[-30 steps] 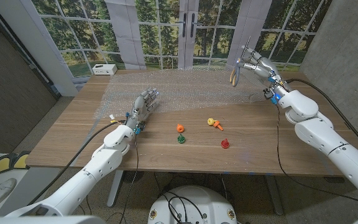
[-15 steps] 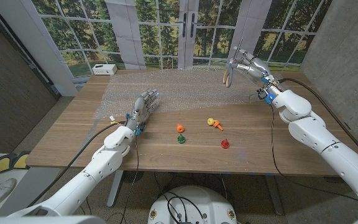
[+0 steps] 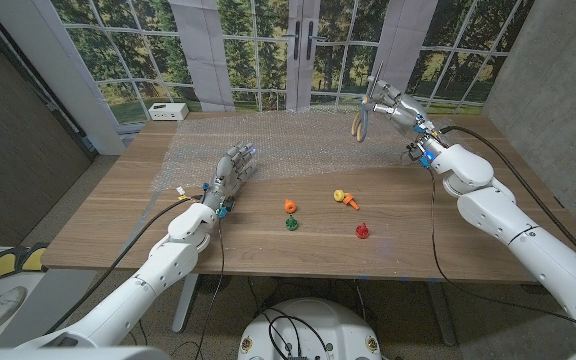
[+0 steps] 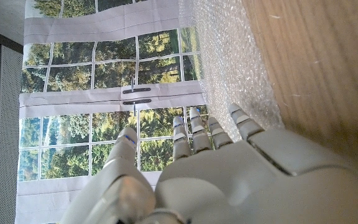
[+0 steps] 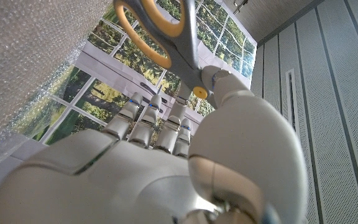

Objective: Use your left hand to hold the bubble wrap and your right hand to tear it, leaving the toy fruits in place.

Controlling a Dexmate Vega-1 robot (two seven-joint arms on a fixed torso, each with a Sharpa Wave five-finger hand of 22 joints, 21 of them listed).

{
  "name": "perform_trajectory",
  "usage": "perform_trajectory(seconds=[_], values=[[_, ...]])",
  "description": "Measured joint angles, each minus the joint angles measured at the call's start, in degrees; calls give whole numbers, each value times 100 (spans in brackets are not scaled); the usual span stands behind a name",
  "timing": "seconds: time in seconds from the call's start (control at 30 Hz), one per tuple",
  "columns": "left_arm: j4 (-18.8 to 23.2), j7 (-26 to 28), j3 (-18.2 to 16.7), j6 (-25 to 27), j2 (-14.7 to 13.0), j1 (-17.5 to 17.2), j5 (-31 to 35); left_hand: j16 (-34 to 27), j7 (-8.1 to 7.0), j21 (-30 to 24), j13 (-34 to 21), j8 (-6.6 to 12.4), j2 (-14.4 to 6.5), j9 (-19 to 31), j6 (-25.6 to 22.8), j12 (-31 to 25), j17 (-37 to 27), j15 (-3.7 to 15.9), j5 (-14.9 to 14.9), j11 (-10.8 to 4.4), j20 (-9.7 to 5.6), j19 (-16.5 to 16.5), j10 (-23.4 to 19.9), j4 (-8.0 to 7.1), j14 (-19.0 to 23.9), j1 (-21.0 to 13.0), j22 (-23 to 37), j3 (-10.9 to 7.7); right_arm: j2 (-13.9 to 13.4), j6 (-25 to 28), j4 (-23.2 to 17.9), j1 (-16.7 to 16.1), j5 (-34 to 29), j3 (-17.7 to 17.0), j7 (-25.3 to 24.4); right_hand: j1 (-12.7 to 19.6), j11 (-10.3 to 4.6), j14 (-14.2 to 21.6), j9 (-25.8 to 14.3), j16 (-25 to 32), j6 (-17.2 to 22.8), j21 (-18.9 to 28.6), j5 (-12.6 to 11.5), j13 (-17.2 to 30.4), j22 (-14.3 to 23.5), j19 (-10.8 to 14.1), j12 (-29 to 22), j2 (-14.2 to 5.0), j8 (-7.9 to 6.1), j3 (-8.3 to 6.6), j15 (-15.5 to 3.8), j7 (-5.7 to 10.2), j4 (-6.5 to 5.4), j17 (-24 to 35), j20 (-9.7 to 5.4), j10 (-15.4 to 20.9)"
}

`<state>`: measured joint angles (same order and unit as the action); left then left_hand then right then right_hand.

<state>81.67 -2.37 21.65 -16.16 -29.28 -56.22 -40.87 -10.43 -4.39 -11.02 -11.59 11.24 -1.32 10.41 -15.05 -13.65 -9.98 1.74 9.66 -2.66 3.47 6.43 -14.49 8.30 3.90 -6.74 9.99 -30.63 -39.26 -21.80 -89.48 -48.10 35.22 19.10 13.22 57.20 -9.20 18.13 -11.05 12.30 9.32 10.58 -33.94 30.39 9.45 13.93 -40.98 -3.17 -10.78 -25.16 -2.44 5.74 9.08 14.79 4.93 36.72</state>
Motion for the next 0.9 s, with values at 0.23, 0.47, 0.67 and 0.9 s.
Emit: perform_trajectory(seconds=[0.23,0.47,0.67,0.9], values=[[-2,-33,8,-18,27,13,-21,0,-30,0,0,0,0,0,-29,0,0,0,0,0,0,0,0,0,0,0,0,0,68,-37,48,52,1,55,50,0,0,0,0,0,31,0,0,0,0,-12,0,0,0,0,0,32,0,0,12,0],[53,-23,9,-24,29,7,-24,0,-9,0,0,0,0,0,-52,0,0,0,0,-22,0,0,-22,0,0,0,0,0,145,-107,117,94,-20,97,60,0,0,0,0,0,31,0,-44,0,0,-12,0,0,0,1,0,31,0,-1,11,0],[110,-5,9,-43,26,-13,-20,0,0,0,1,0,0,14,-61,0,0,21,0,36,0,0,-12,0,-21,0,0,0,198,-168,152,120,-79,123,36,0,0,0,0,0,31,0,-44,0,0,-15,0,0,0,2,0,31,0,-1,130,0],[180,-17,22,-70,-31,-19,58,49,31,0,1,0,0,14,-92,159,0,-44,0,110,-31,-93,363,0,-250,0,0,0,245,-188,149,131,-124,145,-32,0,-32,-37,0,-50,62,0,-44,0,0,-48,0,0,0,-22,7,0,25,-17,300,-32]])
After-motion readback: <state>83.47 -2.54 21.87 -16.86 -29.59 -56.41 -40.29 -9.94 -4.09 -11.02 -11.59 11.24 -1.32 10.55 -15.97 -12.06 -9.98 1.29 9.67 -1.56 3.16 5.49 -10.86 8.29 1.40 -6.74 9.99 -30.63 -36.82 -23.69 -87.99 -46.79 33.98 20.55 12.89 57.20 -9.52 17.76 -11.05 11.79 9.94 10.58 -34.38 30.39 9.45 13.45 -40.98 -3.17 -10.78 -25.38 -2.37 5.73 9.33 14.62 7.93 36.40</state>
